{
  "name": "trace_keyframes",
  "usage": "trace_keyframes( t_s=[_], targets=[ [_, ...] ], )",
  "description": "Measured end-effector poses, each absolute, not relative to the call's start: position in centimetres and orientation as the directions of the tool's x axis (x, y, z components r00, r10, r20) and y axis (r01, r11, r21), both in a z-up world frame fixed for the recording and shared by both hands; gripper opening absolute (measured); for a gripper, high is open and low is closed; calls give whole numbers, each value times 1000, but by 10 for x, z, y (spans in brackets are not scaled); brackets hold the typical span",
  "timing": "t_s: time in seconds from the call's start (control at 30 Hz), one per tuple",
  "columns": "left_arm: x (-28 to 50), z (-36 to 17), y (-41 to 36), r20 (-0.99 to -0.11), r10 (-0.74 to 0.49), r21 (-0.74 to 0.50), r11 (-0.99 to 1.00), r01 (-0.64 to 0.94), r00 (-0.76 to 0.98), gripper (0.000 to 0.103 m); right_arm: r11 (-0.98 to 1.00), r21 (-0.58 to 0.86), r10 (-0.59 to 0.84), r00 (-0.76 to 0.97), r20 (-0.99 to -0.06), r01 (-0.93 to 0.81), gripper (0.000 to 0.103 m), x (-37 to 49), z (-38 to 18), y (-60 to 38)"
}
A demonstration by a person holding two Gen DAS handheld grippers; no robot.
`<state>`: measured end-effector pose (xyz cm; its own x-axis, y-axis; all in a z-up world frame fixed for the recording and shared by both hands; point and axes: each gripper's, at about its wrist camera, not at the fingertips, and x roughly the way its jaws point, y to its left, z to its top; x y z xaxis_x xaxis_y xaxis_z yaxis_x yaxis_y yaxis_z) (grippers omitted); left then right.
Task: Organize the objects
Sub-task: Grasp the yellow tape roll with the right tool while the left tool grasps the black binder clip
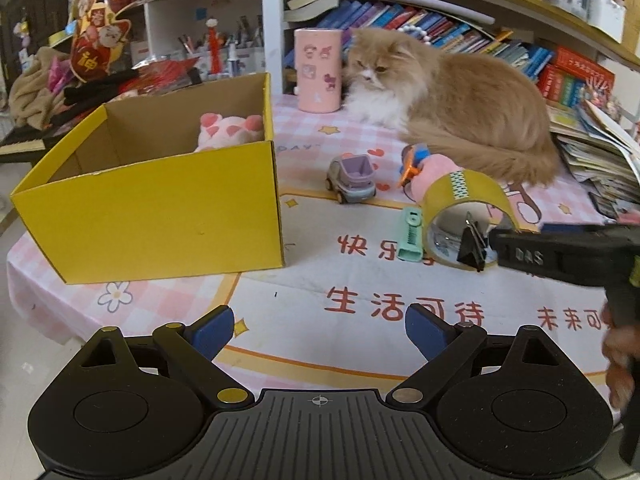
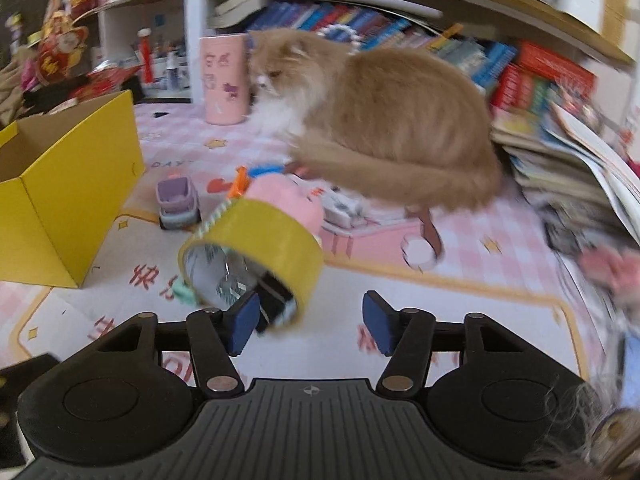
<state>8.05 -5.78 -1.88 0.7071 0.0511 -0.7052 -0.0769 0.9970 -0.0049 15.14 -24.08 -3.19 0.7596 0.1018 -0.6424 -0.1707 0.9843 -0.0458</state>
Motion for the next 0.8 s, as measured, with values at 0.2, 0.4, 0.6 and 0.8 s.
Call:
trace_keyframes(
  t_s=[0.2,0.4,0.6,0.8],
  targets=[
    [87,-18,-61,-702,98,11,992,-126,706,94,966,-55,167,772,-614,-253,25,180,-35,-239],
    [99,-19,-70,-701,96,11,992,-123,706,93,960,140,272,700,-660,-241,7,191,-20,-267],
    [113,-24,-92,-707,48,19,999,-49,705,87,950,283,292,685,-668,-130,6,188,-11,-299],
    [135,-33,-117,-712,-22,13,999,45,702,80,963,266,212,726,-655,-41,6,169,1,-333]
  ],
)
